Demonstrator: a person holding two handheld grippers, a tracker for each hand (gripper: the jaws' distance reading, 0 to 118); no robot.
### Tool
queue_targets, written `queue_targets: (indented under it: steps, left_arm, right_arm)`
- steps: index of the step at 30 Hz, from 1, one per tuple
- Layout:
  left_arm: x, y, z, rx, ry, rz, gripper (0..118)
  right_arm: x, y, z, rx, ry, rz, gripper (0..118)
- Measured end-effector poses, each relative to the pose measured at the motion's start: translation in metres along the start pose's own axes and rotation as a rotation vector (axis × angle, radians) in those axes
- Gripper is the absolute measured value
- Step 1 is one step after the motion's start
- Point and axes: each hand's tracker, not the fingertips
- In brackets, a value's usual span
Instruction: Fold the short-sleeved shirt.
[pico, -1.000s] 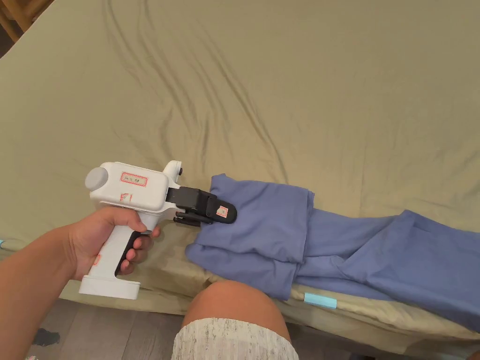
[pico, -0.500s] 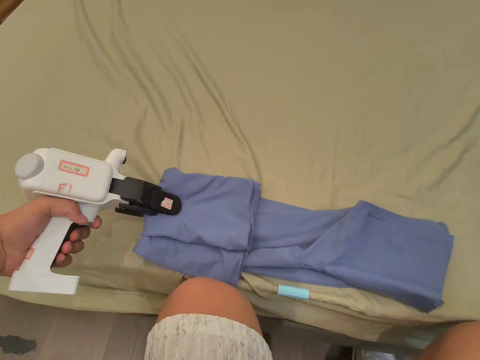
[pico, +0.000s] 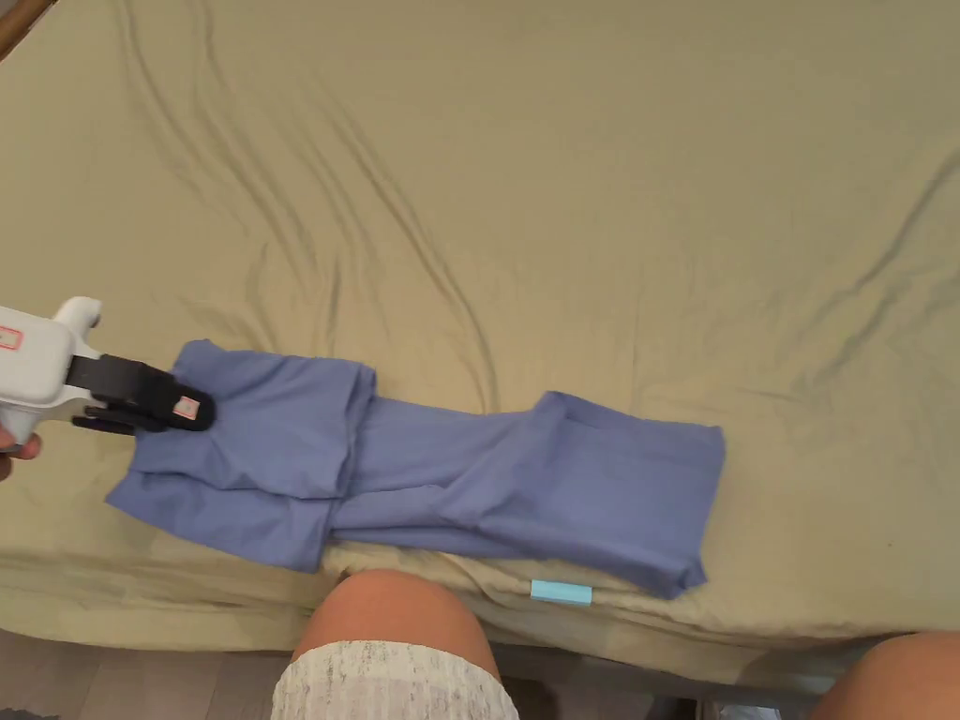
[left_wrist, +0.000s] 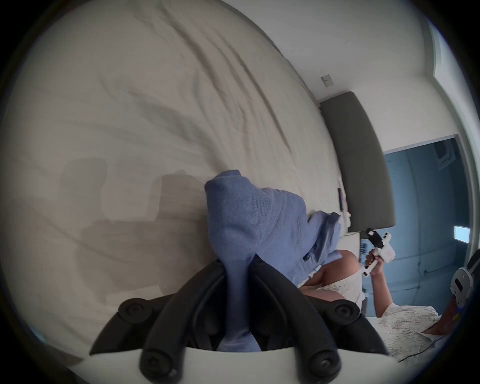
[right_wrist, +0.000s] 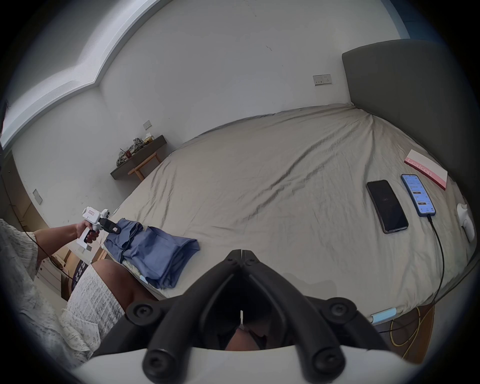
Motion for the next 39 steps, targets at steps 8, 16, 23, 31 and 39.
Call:
queue_targets:
  steps: [8,16,23,31,39]
  left_arm:
    - [0.082,0.013,0.007,0.013,0.12,-0.053,6]
    - [0.195,0.0,-0.029,0.015,0.256,-0.091,6]
    - [0.282,-0.02,-0.09,-0.037,0.257,-0.142,6]
    - [0.335,-0.032,-0.18,-0.155,0.223,-0.225,6]
    - [0.362,-0.038,-0.226,-0.179,0.23,-0.255,6]
  right_arm:
    - [0.009,-0.003,0.003,0.039,0.028,-0.021,0]
    - [0.013,-0.008,0.003,0.058,0.067,-0.028,0]
    - [0.022,-0.009,0.01,0.082,0.082,-0.042,0]
    - [0.032,-0.017,0.024,0.096,0.062,-0.058,0]
    - [0.045,-0.026,0.036,0.094,0.024,-0.081,0]
